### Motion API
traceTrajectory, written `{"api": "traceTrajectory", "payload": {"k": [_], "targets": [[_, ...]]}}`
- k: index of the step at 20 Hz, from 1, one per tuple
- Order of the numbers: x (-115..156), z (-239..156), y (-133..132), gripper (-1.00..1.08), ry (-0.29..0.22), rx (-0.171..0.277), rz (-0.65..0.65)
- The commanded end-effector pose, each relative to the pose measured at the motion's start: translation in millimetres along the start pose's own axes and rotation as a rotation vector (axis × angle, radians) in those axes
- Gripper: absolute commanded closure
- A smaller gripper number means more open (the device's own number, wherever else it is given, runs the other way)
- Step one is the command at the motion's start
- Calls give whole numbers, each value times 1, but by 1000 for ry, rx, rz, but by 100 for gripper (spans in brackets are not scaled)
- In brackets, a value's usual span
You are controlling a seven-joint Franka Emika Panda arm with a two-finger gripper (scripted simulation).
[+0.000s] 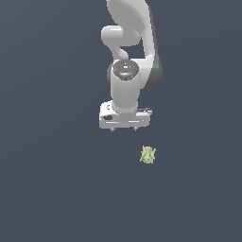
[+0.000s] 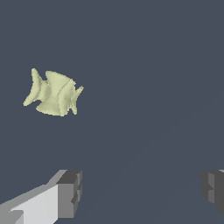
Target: Pick up the object and move it to a goal position.
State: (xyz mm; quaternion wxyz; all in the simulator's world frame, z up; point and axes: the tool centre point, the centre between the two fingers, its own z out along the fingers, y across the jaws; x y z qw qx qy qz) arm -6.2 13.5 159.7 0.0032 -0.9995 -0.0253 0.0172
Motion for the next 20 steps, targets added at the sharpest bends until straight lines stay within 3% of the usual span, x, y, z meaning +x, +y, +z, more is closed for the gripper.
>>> {"api": "traceTrajectory", "payload": {"k": [1,12,20], "targets": [[0,0,0,-92,0,0,0],[-8,18,-23,-92,-39,-8,-46],[-3,20,-26,-92,-34,-8,-28]]}}
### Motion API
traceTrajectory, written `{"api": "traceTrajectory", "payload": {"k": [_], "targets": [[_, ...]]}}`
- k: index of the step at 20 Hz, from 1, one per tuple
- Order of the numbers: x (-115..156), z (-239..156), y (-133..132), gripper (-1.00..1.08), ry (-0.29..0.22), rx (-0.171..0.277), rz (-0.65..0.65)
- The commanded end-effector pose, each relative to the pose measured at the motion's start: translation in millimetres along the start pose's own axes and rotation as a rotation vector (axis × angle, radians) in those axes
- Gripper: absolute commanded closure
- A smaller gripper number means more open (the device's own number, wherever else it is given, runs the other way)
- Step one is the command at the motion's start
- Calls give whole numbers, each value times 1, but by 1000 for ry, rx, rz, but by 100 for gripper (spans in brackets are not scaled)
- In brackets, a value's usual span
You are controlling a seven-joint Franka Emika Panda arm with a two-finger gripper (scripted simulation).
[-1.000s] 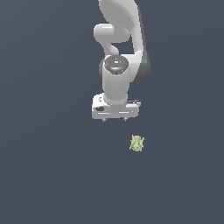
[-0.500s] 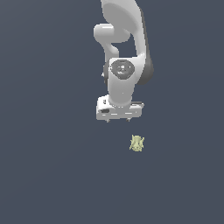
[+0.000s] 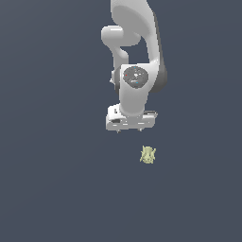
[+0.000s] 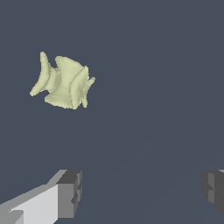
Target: Pick up the object and move it to a goal position.
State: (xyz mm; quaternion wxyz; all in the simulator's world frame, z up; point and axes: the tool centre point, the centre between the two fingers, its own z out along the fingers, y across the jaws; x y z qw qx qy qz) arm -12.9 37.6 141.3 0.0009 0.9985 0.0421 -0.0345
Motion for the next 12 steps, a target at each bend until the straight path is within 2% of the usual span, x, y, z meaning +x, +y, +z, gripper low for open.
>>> {"api": "traceTrajectory", "payload": {"k": [1,12], "targets": [[4,2,-4,-92,2,0,11],[42,18,-37,-92,31,1,141]]}}
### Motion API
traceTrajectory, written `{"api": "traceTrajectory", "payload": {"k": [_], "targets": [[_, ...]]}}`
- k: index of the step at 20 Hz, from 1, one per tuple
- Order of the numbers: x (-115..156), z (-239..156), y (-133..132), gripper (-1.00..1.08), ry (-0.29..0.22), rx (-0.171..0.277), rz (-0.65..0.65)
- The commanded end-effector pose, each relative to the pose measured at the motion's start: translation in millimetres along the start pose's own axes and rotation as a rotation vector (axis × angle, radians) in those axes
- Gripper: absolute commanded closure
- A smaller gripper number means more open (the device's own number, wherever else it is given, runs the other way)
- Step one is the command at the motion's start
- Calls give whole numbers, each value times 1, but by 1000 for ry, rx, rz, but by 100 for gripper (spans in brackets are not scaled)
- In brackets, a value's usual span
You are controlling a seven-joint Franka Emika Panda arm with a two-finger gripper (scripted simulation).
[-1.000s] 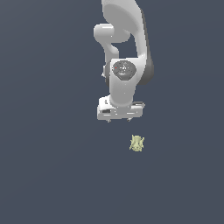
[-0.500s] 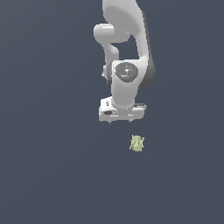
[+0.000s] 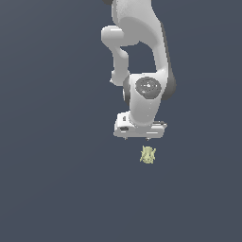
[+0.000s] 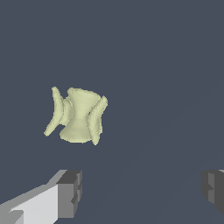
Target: Pick up the object and move it to a goal position.
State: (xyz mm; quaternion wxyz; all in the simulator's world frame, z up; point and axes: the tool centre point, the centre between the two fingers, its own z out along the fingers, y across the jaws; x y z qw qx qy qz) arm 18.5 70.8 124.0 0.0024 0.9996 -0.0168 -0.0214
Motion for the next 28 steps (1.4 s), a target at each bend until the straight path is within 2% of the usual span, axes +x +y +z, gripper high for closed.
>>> {"api": "traceTrajectory", "payload": {"k": [1,13,22,28], "targets": [[10,6,-13,-92,9,1,40],[38,28,-56,-92,38,8,175],[40,33,-61,-92,41,9,188],[40,56,-62,-92,41,9,190]]}}
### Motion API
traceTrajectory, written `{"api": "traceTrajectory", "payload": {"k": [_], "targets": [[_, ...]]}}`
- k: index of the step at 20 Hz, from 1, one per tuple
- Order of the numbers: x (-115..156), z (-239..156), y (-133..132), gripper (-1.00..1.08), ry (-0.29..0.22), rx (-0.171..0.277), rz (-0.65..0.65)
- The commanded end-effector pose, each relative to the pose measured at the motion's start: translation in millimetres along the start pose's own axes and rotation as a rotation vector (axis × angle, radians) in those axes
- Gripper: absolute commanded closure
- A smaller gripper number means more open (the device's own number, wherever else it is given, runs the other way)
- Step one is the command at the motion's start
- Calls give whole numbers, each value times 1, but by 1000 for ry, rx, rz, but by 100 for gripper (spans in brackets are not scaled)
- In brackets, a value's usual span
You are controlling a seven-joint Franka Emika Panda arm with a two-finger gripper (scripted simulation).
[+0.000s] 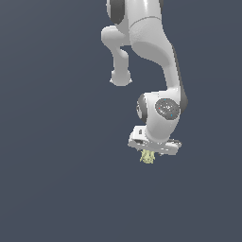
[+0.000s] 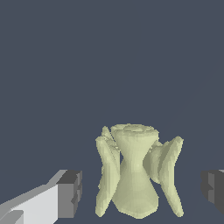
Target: Pick up the object and move it to a goal position.
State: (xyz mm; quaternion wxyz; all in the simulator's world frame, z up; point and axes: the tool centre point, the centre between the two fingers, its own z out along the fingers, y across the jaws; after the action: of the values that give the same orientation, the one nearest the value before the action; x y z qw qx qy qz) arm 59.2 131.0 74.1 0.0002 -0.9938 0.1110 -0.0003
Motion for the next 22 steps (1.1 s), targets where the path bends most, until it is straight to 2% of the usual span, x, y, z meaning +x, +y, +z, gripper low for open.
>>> {"api": "traceTrajectory", "payload": {"k": [1,5,10,11,22], "targets": [[-1,14,0,-92,-1,-1,1],[-1,31,0,-92,-1,-1,2],[0,33,0,-92,-1,0,3],[0,33,0,108,-1,0,3],[1,33,0,108,-1,0,3]]}}
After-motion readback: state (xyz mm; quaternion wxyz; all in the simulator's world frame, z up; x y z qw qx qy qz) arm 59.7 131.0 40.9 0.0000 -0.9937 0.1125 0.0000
